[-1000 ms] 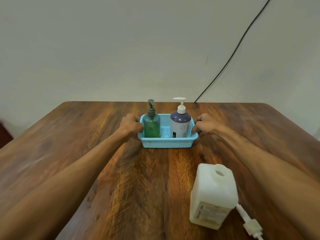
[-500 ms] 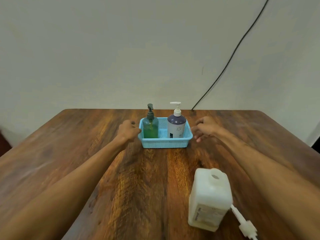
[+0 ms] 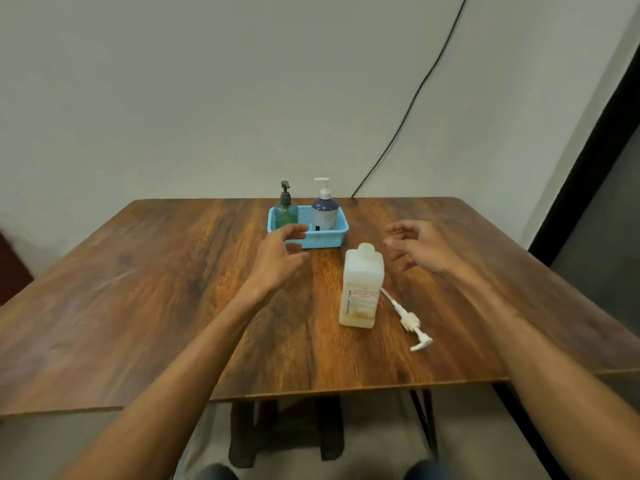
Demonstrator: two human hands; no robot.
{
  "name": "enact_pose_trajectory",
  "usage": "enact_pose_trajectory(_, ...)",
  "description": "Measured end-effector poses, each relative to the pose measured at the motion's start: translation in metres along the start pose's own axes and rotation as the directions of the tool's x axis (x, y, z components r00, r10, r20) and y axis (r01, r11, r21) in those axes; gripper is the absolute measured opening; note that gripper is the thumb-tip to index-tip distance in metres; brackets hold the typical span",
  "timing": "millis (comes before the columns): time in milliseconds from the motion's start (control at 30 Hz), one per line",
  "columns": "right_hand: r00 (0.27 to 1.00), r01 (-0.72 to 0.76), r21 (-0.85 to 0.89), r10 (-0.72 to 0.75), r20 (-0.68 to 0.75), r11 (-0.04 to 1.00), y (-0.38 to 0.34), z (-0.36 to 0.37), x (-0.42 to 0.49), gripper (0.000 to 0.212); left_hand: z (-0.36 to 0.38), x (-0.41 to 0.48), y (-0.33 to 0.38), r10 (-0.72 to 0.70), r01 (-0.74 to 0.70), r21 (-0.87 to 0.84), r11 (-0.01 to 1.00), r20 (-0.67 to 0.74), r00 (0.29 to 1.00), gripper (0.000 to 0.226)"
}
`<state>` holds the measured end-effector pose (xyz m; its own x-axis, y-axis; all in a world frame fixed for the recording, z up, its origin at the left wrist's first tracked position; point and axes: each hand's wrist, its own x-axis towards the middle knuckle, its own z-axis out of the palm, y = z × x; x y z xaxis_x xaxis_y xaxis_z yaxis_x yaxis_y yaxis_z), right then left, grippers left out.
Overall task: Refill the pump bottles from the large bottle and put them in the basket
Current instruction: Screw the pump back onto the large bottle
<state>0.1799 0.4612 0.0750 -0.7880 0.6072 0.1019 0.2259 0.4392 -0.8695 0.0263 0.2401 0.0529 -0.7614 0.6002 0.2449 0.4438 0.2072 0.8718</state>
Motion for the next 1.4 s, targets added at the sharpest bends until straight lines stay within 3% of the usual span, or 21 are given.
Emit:
enact_pose_trajectory(267, 0.993, -0.105, -0.210, 0.092, -0.072, 0.972, 0.056, 0.011, -0.055, 0.044, 0.056, -0.030, 0.002, 0.002, -0.029, 0.097, 0.995, 0.265, 0.964, 0.110)
enact_pose_trajectory(367, 0.986, -0.167, -0.311, 0.156, -0.058, 0.936, 0.073, 0.021, -0.064, 0.056, 0.071, -0.032, -0.003, 0.037, -0.044, 0.016, 0.999, 0.293, 0.956, 0.108)
enact_pose_trajectory(467, 0.981, -0.194, -0.310, 0.184, -0.061, 0.931, 0.086, 0.036, -0.069, 0.053, 0.080, -0.030, -0.008, 0.072, -0.066, -0.032, 0.997, 0.263, 0.962, 0.101)
enact_pose_trajectory(667, 0.977, -0.150, -0.380, 0.077, -0.201, 0.913, 0.092, 0.051, -0.064, 0.044, 0.079, -0.021, -0.015, 0.071, -0.066, -0.035, 0.997, 0.178, 0.981, 0.090)
enact_pose_trajectory(733, 0.969, -0.141, -0.353, 0.057, -0.239, 0.925, 0.087, 0.050, -0.063, 0.031, 0.076, -0.018, -0.017, 0.076, -0.073, -0.025, 0.997, 0.147, 0.986, 0.089)
enact_pose_trajectory(1000, 0.915, 0.035, -0.193, -0.109, -0.387, 0.981, 0.028, 0.025, -0.054, 0.029, 0.039, -0.003, -0.029, 0.072, -0.069, 0.062, 0.996, -0.051, 0.996, 0.090)
enact_pose_trajectory(1200, 0.898, 0.211, -0.312, -0.310, -0.312, 0.926, -0.045, -0.002, -0.061, 0.029, 0.008, 0.005, -0.037, 0.069, -0.044, 0.136, 0.990, -0.186, 0.980, 0.091)
enact_pose_trajectory(1400, 0.879, 0.309, -0.467, -0.436, -0.193, 0.829, -0.085, 0.003, -0.063, 0.032, -0.009, 0.007, -0.041, 0.082, -0.049, 0.161, 0.986, -0.209, 0.974, 0.096)
